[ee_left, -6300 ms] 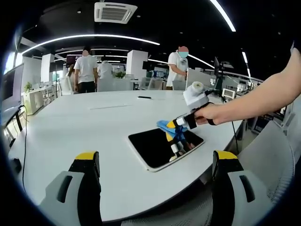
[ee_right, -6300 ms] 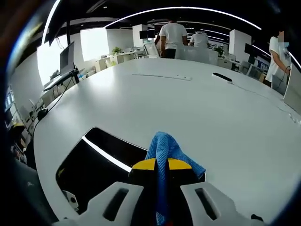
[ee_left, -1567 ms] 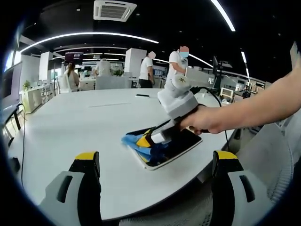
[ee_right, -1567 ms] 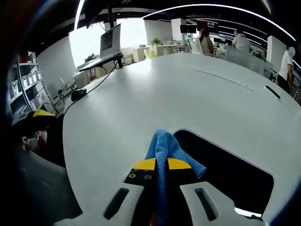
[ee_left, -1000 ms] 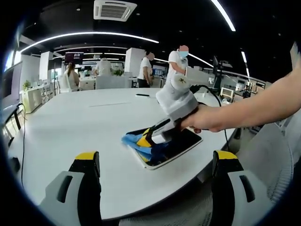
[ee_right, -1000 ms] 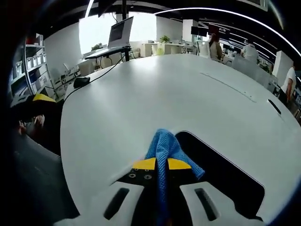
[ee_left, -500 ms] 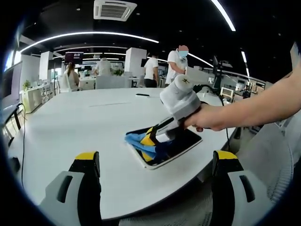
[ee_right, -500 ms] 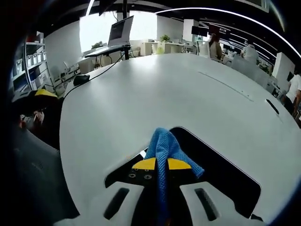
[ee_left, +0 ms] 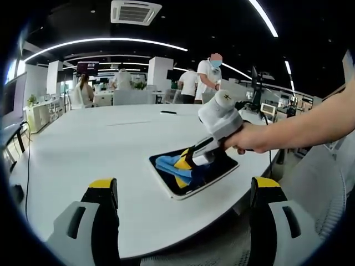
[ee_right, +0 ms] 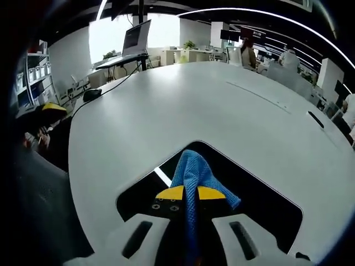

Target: Wipe the mirror surface with the cleaning cloth until all visible marks leave the cleaned area.

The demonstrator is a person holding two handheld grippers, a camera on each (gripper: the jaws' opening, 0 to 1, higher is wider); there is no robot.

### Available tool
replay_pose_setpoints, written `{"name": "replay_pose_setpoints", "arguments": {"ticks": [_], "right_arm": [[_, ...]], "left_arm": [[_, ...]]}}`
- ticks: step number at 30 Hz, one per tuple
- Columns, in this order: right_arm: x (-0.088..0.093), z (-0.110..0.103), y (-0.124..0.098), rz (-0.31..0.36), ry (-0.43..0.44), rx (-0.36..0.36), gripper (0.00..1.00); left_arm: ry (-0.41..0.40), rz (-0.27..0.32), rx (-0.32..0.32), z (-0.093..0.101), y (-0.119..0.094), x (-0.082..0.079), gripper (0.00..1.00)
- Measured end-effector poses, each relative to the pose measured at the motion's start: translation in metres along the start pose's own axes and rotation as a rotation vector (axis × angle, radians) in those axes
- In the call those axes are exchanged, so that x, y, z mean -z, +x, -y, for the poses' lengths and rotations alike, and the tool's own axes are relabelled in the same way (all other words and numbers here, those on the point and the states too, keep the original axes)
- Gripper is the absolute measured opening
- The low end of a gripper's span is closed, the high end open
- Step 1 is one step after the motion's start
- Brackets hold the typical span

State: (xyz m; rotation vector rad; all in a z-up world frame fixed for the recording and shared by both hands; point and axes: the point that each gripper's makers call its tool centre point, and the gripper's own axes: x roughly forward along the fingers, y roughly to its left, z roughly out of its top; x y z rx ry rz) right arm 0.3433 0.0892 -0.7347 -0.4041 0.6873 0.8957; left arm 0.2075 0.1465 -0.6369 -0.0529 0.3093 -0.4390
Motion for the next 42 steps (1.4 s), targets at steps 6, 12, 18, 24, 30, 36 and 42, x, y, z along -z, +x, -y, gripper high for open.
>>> {"name": "replay_pose_setpoints", "arguments": {"ticks": [6, 12, 18, 24, 30, 36, 42], "right_arm": [[0.005, 0.005, -0.006, -0.004, 0.01, 0.011, 0.01], [0.012, 0.018, -0.012, -0.01, 0.031, 0.034, 0.01], [0.02, 0.032, -0.016, -0.011, 0.065, 0.049, 0.01], [0.026, 0.039, -0.022, -0.014, 0.08, 0.064, 0.01], [0.032, 0.046, -0.029, -0.018, 0.091, 0.078, 0.01], [0.039, 0.058, -0.034, -0.018, 0.111, 0.093, 0.01], [0.048, 0.069, -0.041, -0.02, 0.132, 0.117, 0.01]], "left_arm": [[0.001, 0.0, 0.0, 0.0, 0.0, 0.0, 0.99], [0.003, -0.002, 0.002, 0.0, 0.0, 0.0, 0.99], [0.004, -0.003, 0.006, 0.001, 0.001, 0.0, 0.94], [0.005, -0.003, 0.001, 0.0, 0.0, 0.0, 0.95], [0.005, -0.003, -0.001, 0.0, 0.0, 0.0, 0.97], [0.005, -0.005, -0.004, -0.001, 0.0, 0.001, 0.98], [0.005, -0.007, -0.004, -0.001, 0.0, 0.001, 0.99]]}}
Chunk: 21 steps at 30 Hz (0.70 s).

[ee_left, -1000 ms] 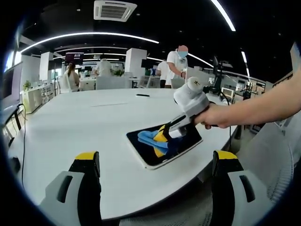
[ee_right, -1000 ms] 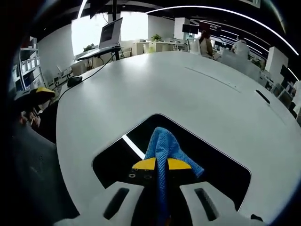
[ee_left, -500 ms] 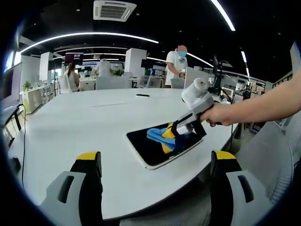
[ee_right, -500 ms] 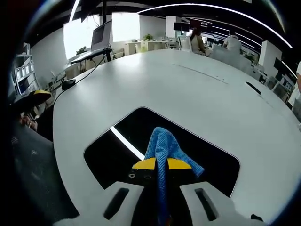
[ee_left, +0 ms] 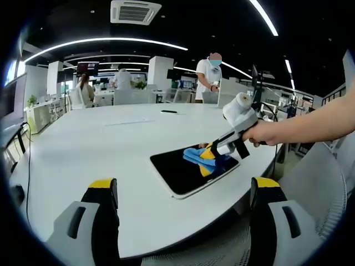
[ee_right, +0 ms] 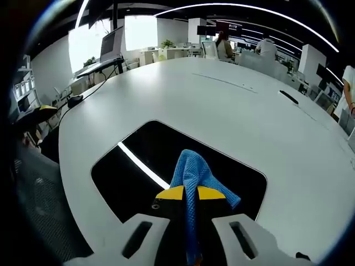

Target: Wipe the mirror surface with the cleaning cloth until all visible marks leave the cleaned area.

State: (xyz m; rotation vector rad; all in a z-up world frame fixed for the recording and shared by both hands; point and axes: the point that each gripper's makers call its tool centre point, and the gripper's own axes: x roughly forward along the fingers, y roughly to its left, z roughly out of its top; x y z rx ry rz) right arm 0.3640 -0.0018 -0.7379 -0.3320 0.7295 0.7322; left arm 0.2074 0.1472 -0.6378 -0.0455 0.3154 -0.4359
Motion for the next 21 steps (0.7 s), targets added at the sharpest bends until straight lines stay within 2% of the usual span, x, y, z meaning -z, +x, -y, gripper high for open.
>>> {"name": "replay_pose_setpoints", "arguments": {"ticks": [11, 21], "right_arm": [[0.012, 0.017, -0.014, -0.008, 0.036, 0.037, 0.01], [0.025, 0.043, -0.024, -0.012, 0.088, 0.072, 0.01]], "left_arm": [[0.0, -0.007, -0.003, 0.0, 0.0, 0.001, 0.99], [0.002, 0.0, -0.002, -0.001, 0.0, 0.0, 0.99]]}}
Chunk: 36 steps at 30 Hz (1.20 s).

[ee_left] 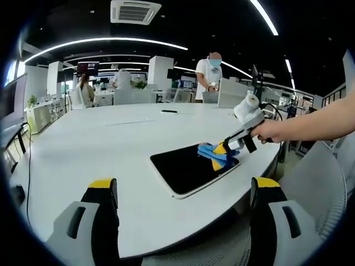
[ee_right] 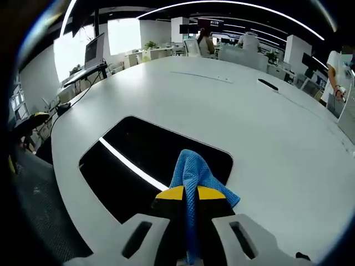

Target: Wipe the mirror surface with the cleaning cloth until all visible marks leave the cleaned area.

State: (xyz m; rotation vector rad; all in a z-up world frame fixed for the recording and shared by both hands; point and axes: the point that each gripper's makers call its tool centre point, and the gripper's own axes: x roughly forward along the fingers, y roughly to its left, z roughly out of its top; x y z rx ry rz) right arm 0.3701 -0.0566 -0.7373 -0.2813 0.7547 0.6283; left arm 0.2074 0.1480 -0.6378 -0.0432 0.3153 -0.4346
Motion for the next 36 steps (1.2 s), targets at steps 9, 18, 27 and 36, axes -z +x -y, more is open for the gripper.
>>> {"name": "replay_pose_setpoints", "arguments": {"ticks": [9, 18, 27, 36], "right_arm": [[0.007, 0.01, -0.007, -0.001, 0.012, 0.026, 0.01], [0.008, 0.011, -0.01, 0.0, 0.012, 0.045, 0.01], [0.009, 0.009, -0.011, -0.01, -0.021, 0.057, 0.01], [0.01, 0.006, -0.013, -0.015, 0.016, 0.06, 0.01]], "left_arm": [[-0.003, 0.005, 0.004, 0.0, 0.0, -0.001, 0.99], [-0.006, 0.01, 0.002, 0.0, 0.0, -0.001, 0.99], [-0.006, 0.008, 0.004, 0.0, 0.001, -0.001, 0.99], [-0.008, 0.007, 0.004, 0.0, 0.001, -0.001, 0.98]]}}
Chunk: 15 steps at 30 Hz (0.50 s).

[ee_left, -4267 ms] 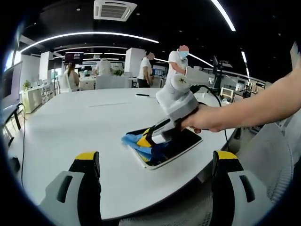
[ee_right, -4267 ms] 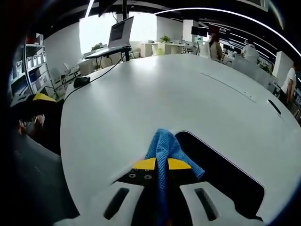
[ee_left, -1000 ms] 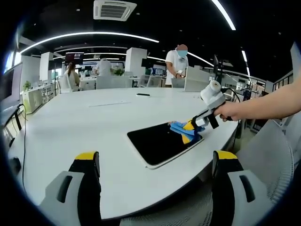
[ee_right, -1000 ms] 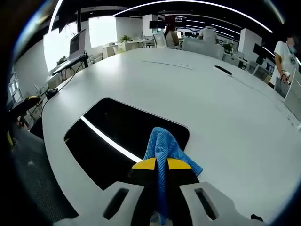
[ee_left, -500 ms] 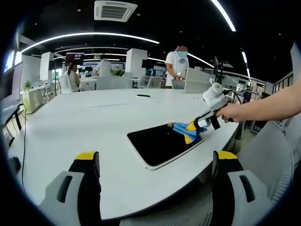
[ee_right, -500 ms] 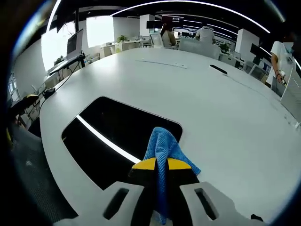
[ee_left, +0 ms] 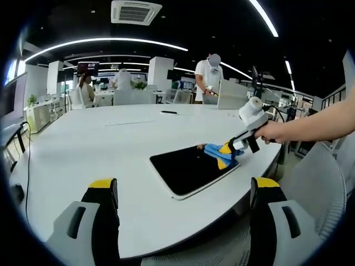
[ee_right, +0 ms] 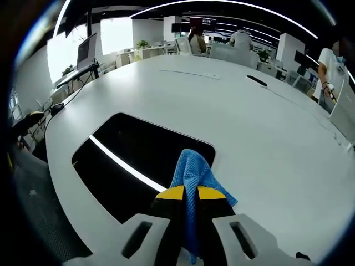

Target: Wipe the mirror surface with the cleaning cloth until all visible marks leave the cleaned area.

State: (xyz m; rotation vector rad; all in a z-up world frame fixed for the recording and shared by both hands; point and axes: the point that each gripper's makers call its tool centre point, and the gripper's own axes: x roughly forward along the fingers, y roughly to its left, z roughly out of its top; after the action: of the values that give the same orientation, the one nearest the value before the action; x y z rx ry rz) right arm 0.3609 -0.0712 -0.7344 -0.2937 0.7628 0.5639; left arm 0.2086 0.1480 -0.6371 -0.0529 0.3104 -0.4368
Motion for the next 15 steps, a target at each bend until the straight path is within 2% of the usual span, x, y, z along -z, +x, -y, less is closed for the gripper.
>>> {"name": "replay_pose_setpoints", "arguments": {"ticks": [10, 15], "right_arm": [[0.006, -0.002, -0.003, 0.006, 0.02, -0.012, 0.01], [0.014, -0.017, -0.015, 0.005, -0.003, -0.028, 0.01]], "left_arm": [[0.0, 0.002, 0.002, 0.001, 0.0, 0.0, 0.98], [0.0, 0.004, 0.001, 0.001, 0.0, -0.001, 0.98]]}}
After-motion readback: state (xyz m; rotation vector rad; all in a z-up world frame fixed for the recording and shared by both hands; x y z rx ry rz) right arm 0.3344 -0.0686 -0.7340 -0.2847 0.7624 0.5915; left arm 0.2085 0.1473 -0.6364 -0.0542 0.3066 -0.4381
